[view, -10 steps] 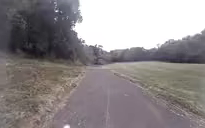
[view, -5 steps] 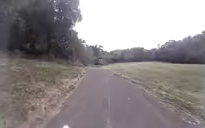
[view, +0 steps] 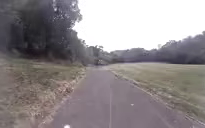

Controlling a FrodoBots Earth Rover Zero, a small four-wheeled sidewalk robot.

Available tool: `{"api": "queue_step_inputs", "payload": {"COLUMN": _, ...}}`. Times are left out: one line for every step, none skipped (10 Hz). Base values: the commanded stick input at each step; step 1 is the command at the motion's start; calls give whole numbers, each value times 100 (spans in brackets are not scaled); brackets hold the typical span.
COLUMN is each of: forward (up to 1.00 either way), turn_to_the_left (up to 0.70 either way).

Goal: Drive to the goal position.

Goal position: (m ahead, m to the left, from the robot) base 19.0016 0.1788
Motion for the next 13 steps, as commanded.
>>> {"api": "queue_step_inputs", "payload": {"forward": 45, "turn_to_the_left": 0}}
{"api": "queue_step_inputs", "payload": {"forward": 45, "turn_to_the_left": 0}}
{"api": "queue_step_inputs", "payload": {"forward": 45, "turn_to_the_left": 0}}
{"api": "queue_step_inputs", "payload": {"forward": 45, "turn_to_the_left": 0}}
{"api": "queue_step_inputs", "payload": {"forward": 45, "turn_to_the_left": 0}}
{"api": "queue_step_inputs", "payload": {"forward": 45, "turn_to_the_left": 0}}
{"api": "queue_step_inputs", "payload": {"forward": 45, "turn_to_the_left": 0}}
{"api": "queue_step_inputs", "payload": {"forward": 45, "turn_to_the_left": 0}}
{"api": "queue_step_inputs", "payload": {"forward": 45, "turn_to_the_left": 0}}
{"api": "queue_step_inputs", "payload": {"forward": 45, "turn_to_the_left": 0}}
{"api": "queue_step_inputs", "payload": {"forward": 45, "turn_to_the_left": 0}}
{"api": "queue_step_inputs", "payload": {"forward": 45, "turn_to_the_left": 0}}
{"api": "queue_step_inputs", "payload": {"forward": 45, "turn_to_the_left": 0}}
